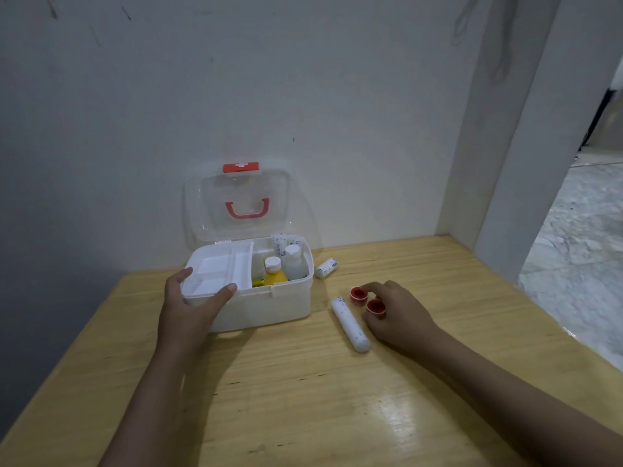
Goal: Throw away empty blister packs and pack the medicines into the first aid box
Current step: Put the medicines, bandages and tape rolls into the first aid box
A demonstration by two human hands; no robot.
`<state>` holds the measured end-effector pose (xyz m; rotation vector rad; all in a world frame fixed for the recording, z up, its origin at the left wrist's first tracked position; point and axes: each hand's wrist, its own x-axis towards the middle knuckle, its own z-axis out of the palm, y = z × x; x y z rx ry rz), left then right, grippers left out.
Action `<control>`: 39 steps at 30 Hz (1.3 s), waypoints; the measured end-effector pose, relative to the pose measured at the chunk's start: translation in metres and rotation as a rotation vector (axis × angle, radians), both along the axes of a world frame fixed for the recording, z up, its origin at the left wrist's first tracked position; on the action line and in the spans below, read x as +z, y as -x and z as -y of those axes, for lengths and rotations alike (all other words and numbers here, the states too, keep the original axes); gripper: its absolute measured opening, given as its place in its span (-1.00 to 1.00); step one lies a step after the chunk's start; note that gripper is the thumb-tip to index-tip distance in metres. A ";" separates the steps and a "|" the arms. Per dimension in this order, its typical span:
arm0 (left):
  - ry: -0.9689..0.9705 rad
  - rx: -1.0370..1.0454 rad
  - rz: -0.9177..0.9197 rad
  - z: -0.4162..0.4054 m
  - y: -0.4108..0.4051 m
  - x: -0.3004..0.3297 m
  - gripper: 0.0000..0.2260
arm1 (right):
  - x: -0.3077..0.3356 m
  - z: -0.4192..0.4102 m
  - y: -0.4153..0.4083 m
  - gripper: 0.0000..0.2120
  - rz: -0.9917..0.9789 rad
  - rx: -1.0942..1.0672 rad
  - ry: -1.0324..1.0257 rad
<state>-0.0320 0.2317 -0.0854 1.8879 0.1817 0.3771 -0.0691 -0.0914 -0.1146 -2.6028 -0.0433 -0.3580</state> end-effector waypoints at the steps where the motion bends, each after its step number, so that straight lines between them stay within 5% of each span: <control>1: 0.002 0.000 0.001 0.000 0.000 0.000 -0.26 | 0.001 -0.002 -0.004 -0.66 -0.012 -0.001 0.006; 13: 0.003 -0.006 0.002 0.000 0.000 0.000 -0.25 | 0.017 -0.004 -0.011 -0.85 0.046 -0.022 -0.017; 24: 0.043 -0.010 0.000 0.003 0.000 -0.001 -0.25 | 0.130 -0.070 -0.027 -0.80 0.261 0.152 -0.024; 30: 0.068 -0.029 -0.001 0.003 0.004 -0.001 -0.24 | 0.157 -0.158 -0.063 -0.75 0.210 0.303 0.103; 39: 0.033 -0.012 0.014 0.004 0.007 0.000 -0.25 | 0.109 -0.231 -0.138 -0.75 -0.043 0.297 0.253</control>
